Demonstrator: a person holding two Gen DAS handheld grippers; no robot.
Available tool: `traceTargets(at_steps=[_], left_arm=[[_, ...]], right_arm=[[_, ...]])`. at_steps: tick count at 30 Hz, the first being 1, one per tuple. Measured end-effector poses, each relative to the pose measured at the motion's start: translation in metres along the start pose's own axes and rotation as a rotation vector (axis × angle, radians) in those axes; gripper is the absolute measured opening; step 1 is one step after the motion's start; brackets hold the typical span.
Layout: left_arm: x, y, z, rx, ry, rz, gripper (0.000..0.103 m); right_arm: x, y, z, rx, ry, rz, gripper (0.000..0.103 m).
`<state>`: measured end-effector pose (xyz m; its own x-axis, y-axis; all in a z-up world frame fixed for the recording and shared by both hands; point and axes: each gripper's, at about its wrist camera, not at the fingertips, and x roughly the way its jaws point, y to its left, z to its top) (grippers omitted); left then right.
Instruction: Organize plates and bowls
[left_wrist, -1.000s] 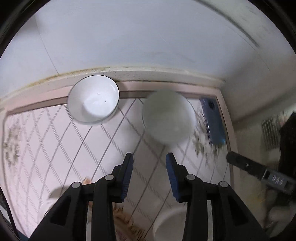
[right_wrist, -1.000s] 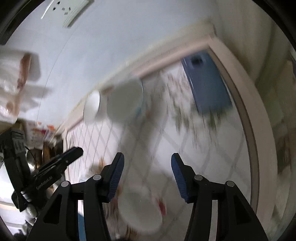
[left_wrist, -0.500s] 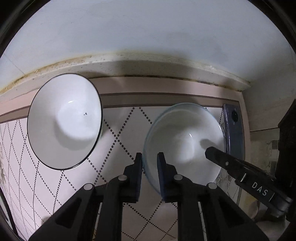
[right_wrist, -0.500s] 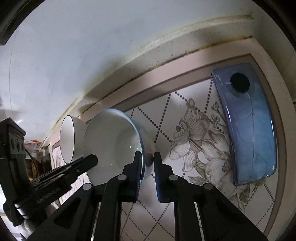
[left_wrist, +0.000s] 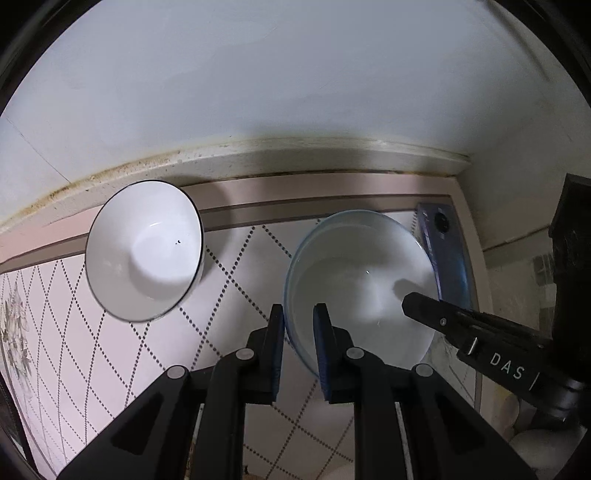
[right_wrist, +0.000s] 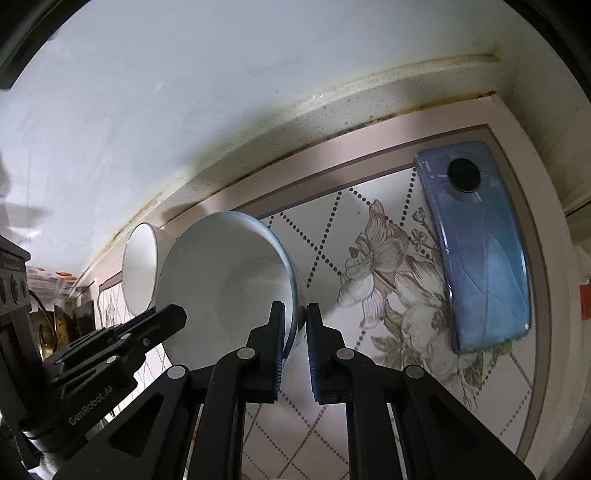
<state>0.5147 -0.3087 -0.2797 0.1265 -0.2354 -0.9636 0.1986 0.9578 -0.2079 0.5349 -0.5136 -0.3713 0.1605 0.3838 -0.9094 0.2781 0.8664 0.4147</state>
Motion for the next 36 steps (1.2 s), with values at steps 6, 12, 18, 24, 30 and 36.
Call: traceTargets(at_steps=[6,12,18,24,30,36], left_arm=[[-0.032,-0.007,-0.030,0.030,-0.016,-0.035,0.014],[-0.067,-0.021,-0.076,0.076,-0.028,-0.062,0.014],[-0.082,-0.031,-0.129,0.113,0.004,-0.088,0.014],[-0.074,-0.035,-0.164,0.144,0.055,-0.091,0.014],[-0.057,-0.036,-0.179,0.164,0.087,-0.048,0.014],[-0.045,-0.034,-0.182,0.170,0.103,-0.013,0.014]], right_arm=[[-0.028,0.007,-0.030,-0.003,-0.022,0.004,0.013],[-0.070,0.009,-0.078,-0.019,-0.047,0.000,0.013],[-0.104,0.006,-0.145,-0.030,-0.045,-0.014,0.014],[-0.110,-0.006,-0.196,-0.016,-0.011,-0.026,0.014],[-0.094,-0.015,-0.227,-0.009,0.033,-0.039,0.014],[-0.080,-0.019,-0.235,-0.013,0.051,-0.054,0.015]])
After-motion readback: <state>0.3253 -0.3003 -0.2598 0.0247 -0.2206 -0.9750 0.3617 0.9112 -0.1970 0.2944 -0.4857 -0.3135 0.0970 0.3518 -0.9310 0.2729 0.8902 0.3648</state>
